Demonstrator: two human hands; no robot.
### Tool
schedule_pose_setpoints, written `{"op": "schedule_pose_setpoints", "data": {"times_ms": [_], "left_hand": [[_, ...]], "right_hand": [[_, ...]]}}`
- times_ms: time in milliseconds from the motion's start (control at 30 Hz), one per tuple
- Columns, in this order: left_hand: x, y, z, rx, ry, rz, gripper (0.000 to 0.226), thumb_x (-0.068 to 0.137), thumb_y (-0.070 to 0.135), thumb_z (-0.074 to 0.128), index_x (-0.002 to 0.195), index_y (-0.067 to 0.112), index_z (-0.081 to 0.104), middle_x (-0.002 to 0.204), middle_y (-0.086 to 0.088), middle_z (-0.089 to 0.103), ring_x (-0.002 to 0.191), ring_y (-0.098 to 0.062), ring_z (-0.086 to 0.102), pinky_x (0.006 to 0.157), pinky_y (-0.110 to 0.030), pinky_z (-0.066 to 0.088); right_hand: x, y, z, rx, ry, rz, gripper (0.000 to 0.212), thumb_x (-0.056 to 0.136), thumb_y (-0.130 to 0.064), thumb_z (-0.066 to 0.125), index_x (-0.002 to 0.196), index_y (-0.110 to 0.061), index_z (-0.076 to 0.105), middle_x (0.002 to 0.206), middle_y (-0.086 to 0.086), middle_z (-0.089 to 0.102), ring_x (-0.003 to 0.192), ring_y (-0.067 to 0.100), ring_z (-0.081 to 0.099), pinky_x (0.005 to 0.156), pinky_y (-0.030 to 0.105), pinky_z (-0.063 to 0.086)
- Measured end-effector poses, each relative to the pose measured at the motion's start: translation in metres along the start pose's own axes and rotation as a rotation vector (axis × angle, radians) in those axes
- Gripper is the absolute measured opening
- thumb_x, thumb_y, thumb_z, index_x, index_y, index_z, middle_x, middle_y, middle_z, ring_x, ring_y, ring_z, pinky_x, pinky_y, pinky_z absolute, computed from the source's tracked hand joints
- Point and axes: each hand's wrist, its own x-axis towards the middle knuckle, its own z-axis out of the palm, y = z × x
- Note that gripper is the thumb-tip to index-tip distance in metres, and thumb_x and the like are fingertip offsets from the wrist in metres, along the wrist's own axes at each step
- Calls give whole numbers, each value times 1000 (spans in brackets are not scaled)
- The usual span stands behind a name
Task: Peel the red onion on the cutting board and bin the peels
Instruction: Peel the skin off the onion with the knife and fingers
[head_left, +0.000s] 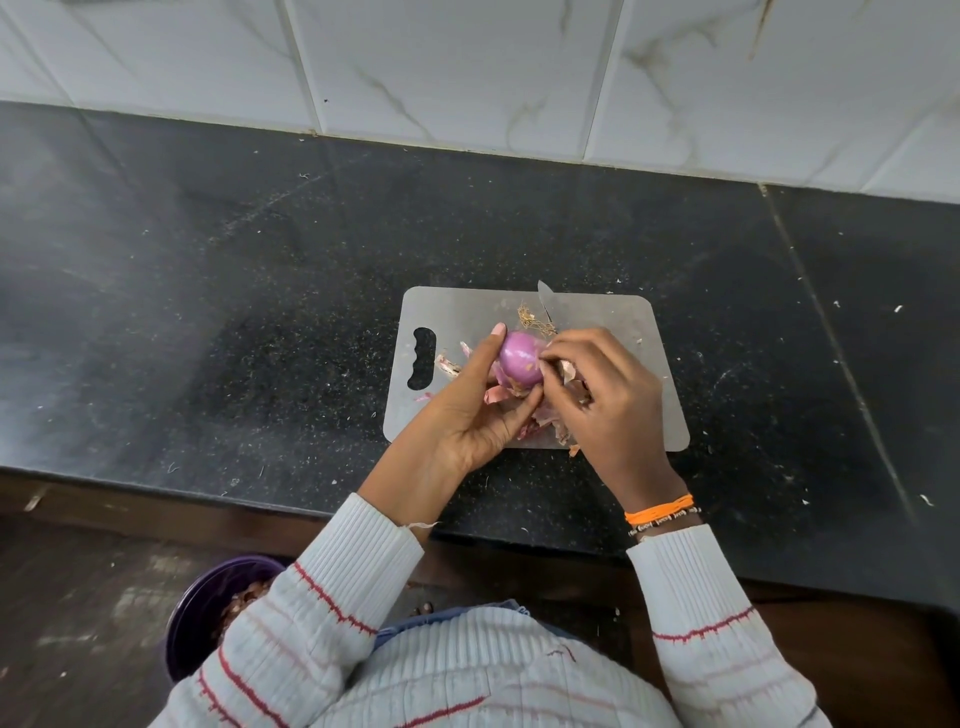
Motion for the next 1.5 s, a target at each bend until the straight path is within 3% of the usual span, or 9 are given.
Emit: {"op": "schedule_pose_setpoints", "data": {"times_ms": [167, 233, 400, 600, 933, 1067, 1200, 1300, 1500], "left_hand": [[-5, 1, 1, 59, 16, -7, 42, 80, 38, 68, 92, -1, 57, 67, -22, 66, 59, -26, 67, 61, -29, 55], [-6, 1, 2, 20, 18, -12, 42, 81, 36, 68, 91, -2, 56, 67, -23, 65, 66, -27, 66, 60, -31, 55], [-7, 1, 3, -18, 43, 4, 41, 78, 33, 71, 97, 0, 55, 95, -24, 54, 89, -28, 62, 59, -36, 57], [-6, 1, 3, 7, 53, 46, 43, 79, 32, 70, 103, 0, 54, 90, -22, 56, 80, -26, 63, 57, -32, 58], [-5, 0, -1, 147, 34, -1, 34, 79, 33, 69, 97, 9, 53, 89, -23, 58, 57, -24, 63, 52, -23, 55], [-6, 0, -1, 208, 8, 5, 31, 81, 33, 66, 100, 11, 57, 90, -18, 56, 62, -20, 59, 47, -20, 52], [-6, 0, -1, 225, 7, 15, 29, 83, 33, 64, 99, 11, 56, 85, -16, 54, 58, -18, 59, 47, -19, 51], [-6, 0, -4, 211, 8, 20, 33, 83, 32, 64, 106, 10, 55, 89, -17, 54, 62, -20, 58, 46, -19, 52], [-5, 3, -9, 258, -19, -14, 27, 85, 31, 52, 102, 10, 56, 93, -13, 51, 64, -18, 54, 42, -16, 46]], "right_hand": [[3, 2, -3, 149, 37, 152, 13, 88, -12, 59, 92, -1, 64, 92, 9, 63, 87, 9, 57, 73, 23, 51], [2, 3, -6, 141, -25, 96, 16, 84, -17, 64, 92, -3, 67, 94, 7, 65, 87, 13, 60, 73, 26, 53], [-2, 3, -3, 49, -34, 32, 19, 79, -17, 72, 94, -6, 71, 96, 5, 68, 86, 19, 63, 72, 33, 54], [-2, 2, 0, -31, -3, -3, 10, 84, -13, 67, 89, -6, 71, 91, 5, 68, 81, 18, 61, 66, 31, 52], [4, 1, -5, 114, 106, 274, 11, 87, -12, 57, 91, -3, 63, 90, 5, 61, 84, 8, 54, 71, 16, 45], [3, 3, -2, 103, 112, 365, 7, 88, -7, 57, 92, -4, 62, 91, 6, 61, 84, 5, 53, 72, 11, 44], [5, 2, -4, 309, 33, 451, 22, 93, -27, 50, 105, -14, 63, 100, -5, 62, 91, 0, 57, 74, 14, 49], [5, -2, -5, 430, -105, 471, 34, 81, -40, 63, 111, -25, 57, 103, -14, 56, 94, -1, 57, 72, 10, 49], [3, -1, 1, 319, -47, 461, 7, 81, -13, 69, 83, -9, 63, 84, -2, 60, 80, 3, 56, 68, 11, 44]]}}
